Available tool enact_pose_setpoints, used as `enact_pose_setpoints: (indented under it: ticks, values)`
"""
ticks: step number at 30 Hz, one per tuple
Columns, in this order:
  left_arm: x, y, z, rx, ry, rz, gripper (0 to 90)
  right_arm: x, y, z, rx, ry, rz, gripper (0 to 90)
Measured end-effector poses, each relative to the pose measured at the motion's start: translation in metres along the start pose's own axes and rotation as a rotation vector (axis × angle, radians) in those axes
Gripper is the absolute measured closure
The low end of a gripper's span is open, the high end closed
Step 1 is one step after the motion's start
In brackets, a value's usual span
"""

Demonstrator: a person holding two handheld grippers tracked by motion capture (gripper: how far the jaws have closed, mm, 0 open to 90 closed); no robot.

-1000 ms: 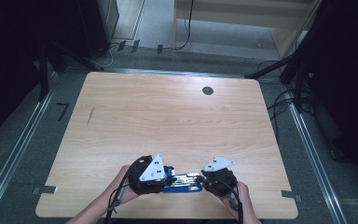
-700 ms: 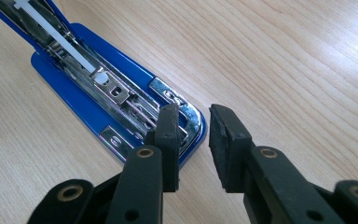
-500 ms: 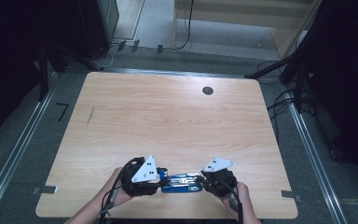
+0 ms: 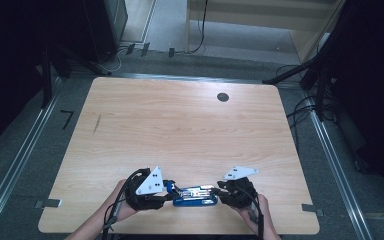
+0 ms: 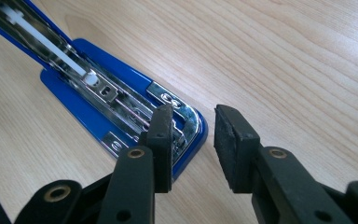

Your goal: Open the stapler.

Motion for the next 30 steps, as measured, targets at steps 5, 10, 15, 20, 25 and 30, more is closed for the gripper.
enact_pose_setpoints:
  ticks: [5, 10, 15, 20, 25, 30]
  values:
    - [0.000, 0.001, -0.003, 0.009, 0.003, 0.002, 64.4, -0.006, -0.004, -0.006, -0.028, 0.019, 0.020, 69.7]
    - [0.000, 0.000, -0.003, 0.011, 0.000, 0.000, 64.7, -0.008, -0.007, -0.008, -0.057, 0.017, 0.048, 70.3]
    - [0.000, 0.000, -0.004, 0.017, 0.003, -0.011, 66.5, -0.013, -0.017, -0.016, -0.115, 0.066, 0.049, 83.6]
    - [0.004, 0.001, -0.008, 0.026, 0.007, -0.006, 66.6, -0.007, -0.048, -0.034, -0.195, 0.144, -0.053, 87.2]
    - [0.006, 0.001, -0.011, 0.036, 0.010, -0.002, 66.7, 0.002, -0.074, -0.045, -0.254, 0.186, -0.115, 89.3]
    - [0.007, 0.000, -0.012, 0.042, 0.013, 0.003, 66.6, 0.002, -0.076, -0.046, -0.254, 0.197, -0.122, 90.0]
Point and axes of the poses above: each handheld gripper's, and its own axes: x roughly forward along the jaws, z roughly out of its underside, y roughly to its right, the point moved 4 cm from there along x, roughly forward along the jaws, and after that the axes turned 1 degree about -x, right-handed, at the moved point
